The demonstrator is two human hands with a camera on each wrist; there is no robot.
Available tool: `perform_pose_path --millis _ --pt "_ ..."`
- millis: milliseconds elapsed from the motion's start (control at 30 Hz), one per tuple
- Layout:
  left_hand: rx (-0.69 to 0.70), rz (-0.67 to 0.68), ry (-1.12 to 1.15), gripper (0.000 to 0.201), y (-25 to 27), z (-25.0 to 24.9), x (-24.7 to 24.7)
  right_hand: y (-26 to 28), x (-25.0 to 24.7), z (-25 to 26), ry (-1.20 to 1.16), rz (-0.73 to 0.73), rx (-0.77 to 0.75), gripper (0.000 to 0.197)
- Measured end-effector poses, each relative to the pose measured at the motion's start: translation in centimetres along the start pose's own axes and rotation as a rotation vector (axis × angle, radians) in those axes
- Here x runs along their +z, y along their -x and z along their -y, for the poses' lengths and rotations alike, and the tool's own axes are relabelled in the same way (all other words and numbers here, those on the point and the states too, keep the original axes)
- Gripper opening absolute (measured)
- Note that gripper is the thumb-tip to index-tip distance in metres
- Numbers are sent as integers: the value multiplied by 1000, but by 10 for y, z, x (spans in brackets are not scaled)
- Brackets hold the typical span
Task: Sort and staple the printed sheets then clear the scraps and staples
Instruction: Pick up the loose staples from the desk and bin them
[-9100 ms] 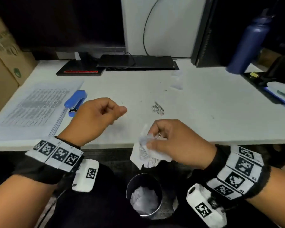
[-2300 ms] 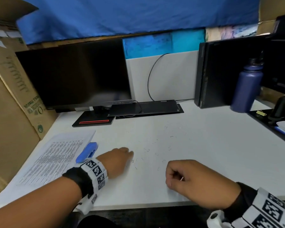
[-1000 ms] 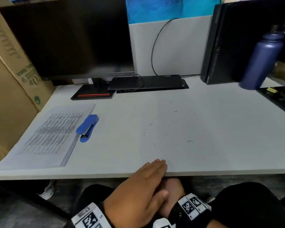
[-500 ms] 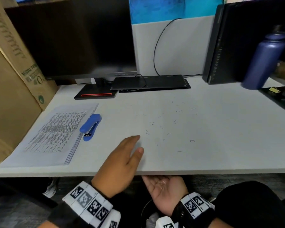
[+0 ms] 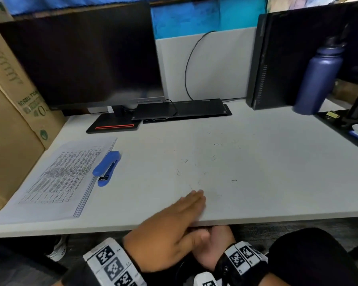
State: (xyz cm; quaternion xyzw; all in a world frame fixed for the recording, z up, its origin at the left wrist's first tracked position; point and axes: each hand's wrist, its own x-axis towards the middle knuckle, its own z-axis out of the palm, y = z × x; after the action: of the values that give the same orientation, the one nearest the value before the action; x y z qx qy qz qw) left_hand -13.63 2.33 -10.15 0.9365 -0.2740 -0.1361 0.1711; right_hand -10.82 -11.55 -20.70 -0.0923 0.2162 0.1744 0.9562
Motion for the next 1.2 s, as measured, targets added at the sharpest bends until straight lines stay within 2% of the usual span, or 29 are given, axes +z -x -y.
perform_pose_path --millis 67,133,167,233,333,367,433,500,600,700,767,867,967,1067,1167,1200 --pt "-111 -56 6 77 -20 13 -14 -1 4 2 41 -10 25 44" --pt "-217 -19 5 83 -39 23 -24 1 8 3 56 -22 93 43" --pt "-225 26 -21 84 -45 25 -25 4 14 3 66 -28 97 42" --pt "-151 102 -113 84 -43 20 -18 6 13 5 104 -6 66 45" --pt "20 112 -160 81 -16 0 1 10 5 4 133 27 -13 50" --pt "50 115 -135 81 -6 -6 5 13 5 4 100 10 44 60" --pt "41 134 -55 81 9 -12 5 16 4 8 49 26 166 53" --pt "-8 53 113 80 18 -14 0 12 1 14 131 -23 190 41" --pt "-36 -243 332 72 21 -3 -8 -7 -14 15 208 -157 231 34" --pt "-131 -499 246 57 13 25 -18 -25 -35 15 339 -322 309 21" --pt "-213 -606 182 39 5 51 -24 -35 -53 23 394 -395 332 20" --pt "-308 -653 231 18 -3 83 -19 -40 -68 33 417 -396 340 19" --pt "-360 -687 222 15 -9 97 -10 -55 -77 34 562 -454 356 26" --pt "-402 -741 239 14 -14 99 -8 -76 -100 24 1002 -616 396 39" --pt "-406 -748 246 13 -15 98 -8 -87 -119 16 1336 -600 437 34" --pt "-401 -748 249 13 -15 99 -8 -95 -127 16 1472 -576 391 32"
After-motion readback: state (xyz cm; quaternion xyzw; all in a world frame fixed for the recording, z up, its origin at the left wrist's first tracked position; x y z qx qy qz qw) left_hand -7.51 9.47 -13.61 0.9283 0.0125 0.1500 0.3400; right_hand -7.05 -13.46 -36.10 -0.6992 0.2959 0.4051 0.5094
